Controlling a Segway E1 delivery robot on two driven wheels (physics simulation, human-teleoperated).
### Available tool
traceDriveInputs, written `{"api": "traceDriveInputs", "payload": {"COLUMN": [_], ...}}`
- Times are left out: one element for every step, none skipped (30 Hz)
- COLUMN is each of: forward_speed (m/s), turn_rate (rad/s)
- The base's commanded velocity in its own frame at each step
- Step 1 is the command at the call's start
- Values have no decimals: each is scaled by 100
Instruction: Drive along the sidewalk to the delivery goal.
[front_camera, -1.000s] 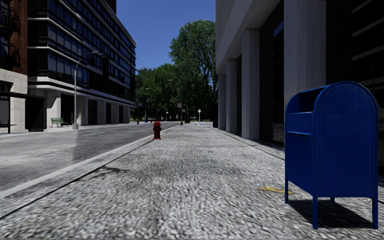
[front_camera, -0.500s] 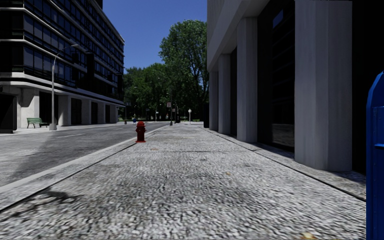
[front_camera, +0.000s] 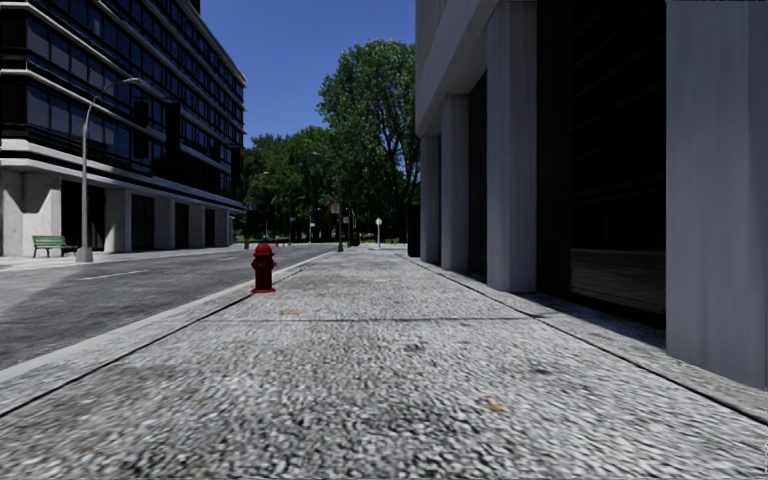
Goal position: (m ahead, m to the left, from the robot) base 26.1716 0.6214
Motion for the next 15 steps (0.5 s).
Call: {"api": "traceDriveInputs", "payload": {"forward_speed": [200,200,200,200,200,200,200,200,200,200,200,200,200,200,200], "turn_rate": [0,0,0,0,0,0,0,0,0,0,0,0,0,0,0]}}
